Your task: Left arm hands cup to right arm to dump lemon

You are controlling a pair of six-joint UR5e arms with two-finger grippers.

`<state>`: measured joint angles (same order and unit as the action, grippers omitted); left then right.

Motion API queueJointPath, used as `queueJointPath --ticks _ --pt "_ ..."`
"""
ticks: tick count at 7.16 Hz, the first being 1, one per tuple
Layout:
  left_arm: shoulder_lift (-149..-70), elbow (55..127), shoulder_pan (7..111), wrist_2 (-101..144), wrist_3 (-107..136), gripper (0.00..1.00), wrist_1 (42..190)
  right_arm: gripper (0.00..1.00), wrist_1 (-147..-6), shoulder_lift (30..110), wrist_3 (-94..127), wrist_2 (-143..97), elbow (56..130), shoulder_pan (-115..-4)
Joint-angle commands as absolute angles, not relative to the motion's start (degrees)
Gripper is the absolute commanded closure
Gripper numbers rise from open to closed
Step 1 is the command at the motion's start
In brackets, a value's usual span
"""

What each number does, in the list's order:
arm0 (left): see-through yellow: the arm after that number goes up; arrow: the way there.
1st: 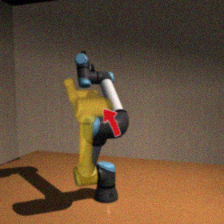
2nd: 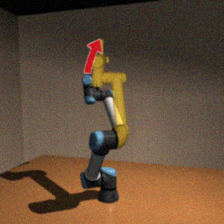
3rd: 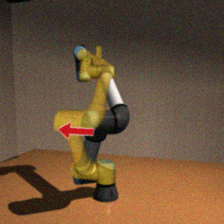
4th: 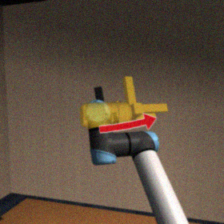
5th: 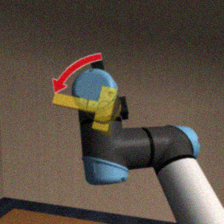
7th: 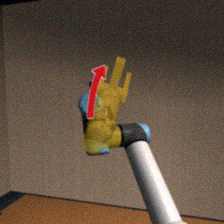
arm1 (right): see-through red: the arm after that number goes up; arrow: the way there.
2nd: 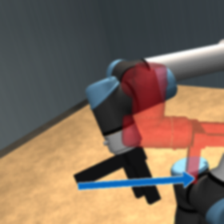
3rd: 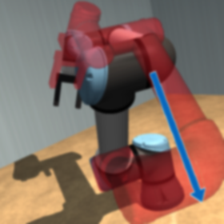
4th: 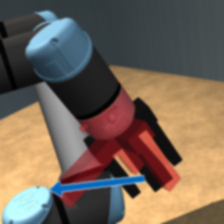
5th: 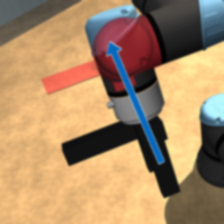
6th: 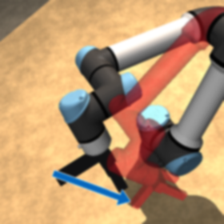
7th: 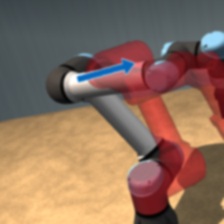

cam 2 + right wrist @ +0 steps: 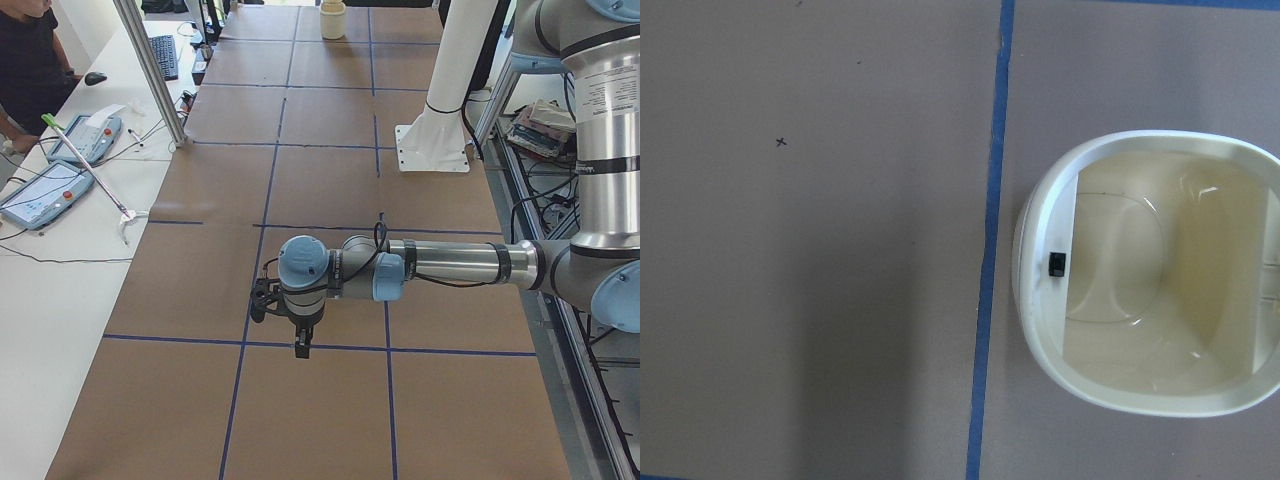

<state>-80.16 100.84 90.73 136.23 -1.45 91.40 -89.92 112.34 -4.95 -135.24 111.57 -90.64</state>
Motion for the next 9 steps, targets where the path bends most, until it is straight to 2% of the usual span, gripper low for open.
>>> queueJointPath --ticks 1,4,9 --pt "-80.3 102.6 89.2 135.6 -1.5 0.00 91.6 0.00 -89.6 112.3 -5.2 -135.3 111.5 -90.9" --pt "-77.1 102.4 88.7 136.2 -1.6 0.00 91.9 0.00 -87.9 112.2 -5.4 -135.3 111.6 -90.9" --pt "-77.0 103.1 88.5 137.7 -1.2 0.00 94.9 0.00 -87.6 112.3 -4.9 -135.4 111.5 -90.8"
